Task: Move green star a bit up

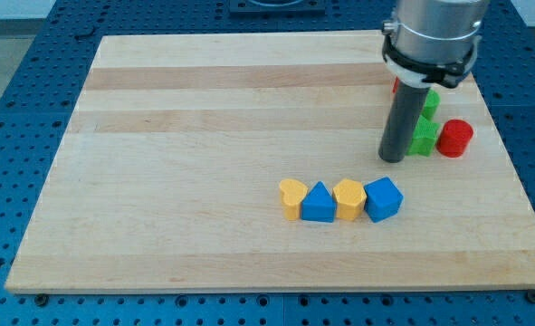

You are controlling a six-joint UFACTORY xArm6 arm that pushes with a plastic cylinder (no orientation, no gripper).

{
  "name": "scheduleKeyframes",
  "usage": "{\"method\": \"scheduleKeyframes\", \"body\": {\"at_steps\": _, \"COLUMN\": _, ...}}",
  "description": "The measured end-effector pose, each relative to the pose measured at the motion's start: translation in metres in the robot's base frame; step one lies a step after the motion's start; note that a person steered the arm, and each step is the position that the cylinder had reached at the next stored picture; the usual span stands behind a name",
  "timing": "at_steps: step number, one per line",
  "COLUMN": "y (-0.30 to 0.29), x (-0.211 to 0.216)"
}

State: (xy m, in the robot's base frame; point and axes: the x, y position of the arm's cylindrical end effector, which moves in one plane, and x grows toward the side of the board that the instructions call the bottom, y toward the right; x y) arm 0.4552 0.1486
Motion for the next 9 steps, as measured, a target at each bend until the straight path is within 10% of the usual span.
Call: {"method": "scheduleKeyframes", "body": {"at_steps": 9, "y": 0.011, "x": -0.014}}
